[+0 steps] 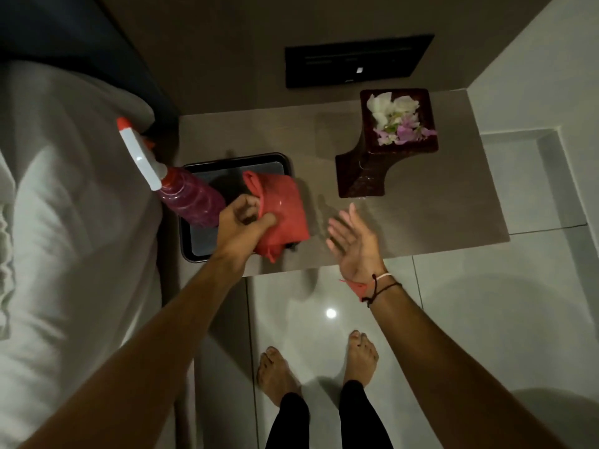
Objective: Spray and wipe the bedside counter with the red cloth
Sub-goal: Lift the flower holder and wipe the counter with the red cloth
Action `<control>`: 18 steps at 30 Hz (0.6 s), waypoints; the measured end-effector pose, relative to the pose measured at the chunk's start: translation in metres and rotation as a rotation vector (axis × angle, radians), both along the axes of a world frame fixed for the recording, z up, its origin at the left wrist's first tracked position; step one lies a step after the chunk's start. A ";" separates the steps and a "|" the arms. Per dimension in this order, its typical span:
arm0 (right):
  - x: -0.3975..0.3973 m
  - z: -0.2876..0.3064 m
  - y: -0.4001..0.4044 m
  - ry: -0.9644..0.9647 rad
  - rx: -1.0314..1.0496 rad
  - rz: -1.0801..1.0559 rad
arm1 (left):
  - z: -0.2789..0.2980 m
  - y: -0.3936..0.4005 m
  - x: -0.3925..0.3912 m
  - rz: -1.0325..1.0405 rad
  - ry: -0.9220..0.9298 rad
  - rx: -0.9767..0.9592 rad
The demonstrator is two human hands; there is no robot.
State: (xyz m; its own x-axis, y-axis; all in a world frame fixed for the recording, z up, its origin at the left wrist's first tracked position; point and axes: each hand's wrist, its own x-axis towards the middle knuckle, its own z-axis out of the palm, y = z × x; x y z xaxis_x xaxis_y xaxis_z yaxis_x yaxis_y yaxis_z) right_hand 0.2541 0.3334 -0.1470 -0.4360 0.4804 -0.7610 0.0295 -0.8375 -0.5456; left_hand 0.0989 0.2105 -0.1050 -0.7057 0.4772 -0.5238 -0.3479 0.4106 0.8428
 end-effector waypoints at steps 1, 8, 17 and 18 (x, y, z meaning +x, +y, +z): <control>0.005 0.002 -0.002 0.103 -0.095 0.012 | 0.011 -0.002 0.004 -0.100 -0.011 0.033; 0.058 0.013 -0.017 0.634 -0.248 0.028 | 0.066 0.024 0.037 -0.698 0.125 -0.025; 0.117 0.009 -0.013 0.472 -0.141 -0.252 | 0.114 0.125 0.051 -0.700 1.217 -0.072; 0.123 0.008 -0.012 0.454 -0.123 -0.258 | 0.114 0.141 0.053 -0.780 1.275 -0.130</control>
State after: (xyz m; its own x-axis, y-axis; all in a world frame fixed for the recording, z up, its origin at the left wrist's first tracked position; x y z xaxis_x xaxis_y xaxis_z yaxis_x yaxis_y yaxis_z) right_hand 0.3770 0.3215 -0.1394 -0.6141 0.5348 -0.5804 -0.4021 -0.8448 -0.3530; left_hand 0.1519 0.3518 0.0088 -0.3057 0.9381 0.1627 0.9077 0.2356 0.3472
